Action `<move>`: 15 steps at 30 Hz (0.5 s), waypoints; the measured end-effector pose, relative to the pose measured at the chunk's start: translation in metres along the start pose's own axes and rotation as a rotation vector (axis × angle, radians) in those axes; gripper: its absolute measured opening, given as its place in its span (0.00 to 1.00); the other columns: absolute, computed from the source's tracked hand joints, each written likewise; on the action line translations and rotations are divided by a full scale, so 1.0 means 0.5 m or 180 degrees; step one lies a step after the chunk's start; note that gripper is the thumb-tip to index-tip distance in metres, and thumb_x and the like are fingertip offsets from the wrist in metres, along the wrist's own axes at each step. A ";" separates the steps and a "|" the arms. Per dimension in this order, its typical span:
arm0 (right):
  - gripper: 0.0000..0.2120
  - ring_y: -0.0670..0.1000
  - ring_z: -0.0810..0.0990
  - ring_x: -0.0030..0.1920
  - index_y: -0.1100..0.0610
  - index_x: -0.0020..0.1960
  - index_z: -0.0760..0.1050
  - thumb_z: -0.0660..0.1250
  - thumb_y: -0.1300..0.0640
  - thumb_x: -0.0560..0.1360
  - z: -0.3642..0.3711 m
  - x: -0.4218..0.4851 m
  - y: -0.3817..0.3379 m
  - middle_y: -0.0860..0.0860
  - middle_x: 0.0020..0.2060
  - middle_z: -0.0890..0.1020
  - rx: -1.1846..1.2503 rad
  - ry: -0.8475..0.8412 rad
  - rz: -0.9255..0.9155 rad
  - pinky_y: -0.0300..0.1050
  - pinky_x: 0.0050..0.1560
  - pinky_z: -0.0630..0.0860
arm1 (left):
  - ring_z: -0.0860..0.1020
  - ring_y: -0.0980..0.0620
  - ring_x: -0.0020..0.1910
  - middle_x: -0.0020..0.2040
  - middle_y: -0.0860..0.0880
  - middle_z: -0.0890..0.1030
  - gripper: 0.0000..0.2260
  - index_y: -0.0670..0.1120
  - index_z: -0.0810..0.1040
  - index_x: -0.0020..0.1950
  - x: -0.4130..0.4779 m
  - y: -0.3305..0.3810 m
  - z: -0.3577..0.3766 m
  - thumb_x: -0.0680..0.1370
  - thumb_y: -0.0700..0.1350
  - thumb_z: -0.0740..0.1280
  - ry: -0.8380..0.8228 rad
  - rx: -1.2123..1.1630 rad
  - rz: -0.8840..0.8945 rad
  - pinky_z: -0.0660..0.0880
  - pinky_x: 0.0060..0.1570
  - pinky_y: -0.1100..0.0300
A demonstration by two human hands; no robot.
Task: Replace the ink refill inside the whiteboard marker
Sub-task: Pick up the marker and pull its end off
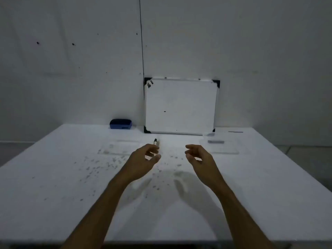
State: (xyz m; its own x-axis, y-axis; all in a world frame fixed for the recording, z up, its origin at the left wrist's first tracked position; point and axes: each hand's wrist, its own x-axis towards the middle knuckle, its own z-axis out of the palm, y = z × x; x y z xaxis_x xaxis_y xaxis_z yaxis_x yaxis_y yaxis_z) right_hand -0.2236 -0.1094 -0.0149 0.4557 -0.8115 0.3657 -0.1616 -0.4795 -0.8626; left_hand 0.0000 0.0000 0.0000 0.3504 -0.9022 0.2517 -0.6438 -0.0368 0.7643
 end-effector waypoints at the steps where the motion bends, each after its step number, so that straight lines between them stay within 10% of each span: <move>1: 0.12 0.37 0.81 0.55 0.47 0.63 0.77 0.68 0.58 0.81 0.008 0.000 0.008 0.43 0.52 0.84 0.0019 -0.0005 0.0029 0.29 0.48 0.76 | 0.79 0.56 0.58 0.61 0.56 0.80 0.17 0.52 0.76 0.68 -0.004 -0.005 0.008 0.80 0.53 0.69 0.0013 0.0010 -0.0085 0.78 0.58 0.57; 15: 0.15 0.41 0.81 0.52 0.49 0.66 0.73 0.68 0.55 0.81 0.070 0.107 0.113 0.45 0.53 0.82 -0.0094 -0.0098 0.0462 0.29 0.47 0.77 | 0.67 0.43 0.74 0.75 0.42 0.69 0.24 0.42 0.66 0.77 0.167 -0.085 0.147 0.83 0.50 0.64 0.0719 0.0905 -0.0388 0.67 0.73 0.49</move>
State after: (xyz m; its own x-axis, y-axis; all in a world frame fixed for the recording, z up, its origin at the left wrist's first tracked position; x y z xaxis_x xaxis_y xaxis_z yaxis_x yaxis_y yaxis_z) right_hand -0.1775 -0.1684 -0.0566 0.4522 -0.8627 0.2265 -0.2533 -0.3677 -0.8948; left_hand 0.0064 -0.1054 -0.0552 0.5568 -0.7674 0.3178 -0.7400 -0.2845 0.6095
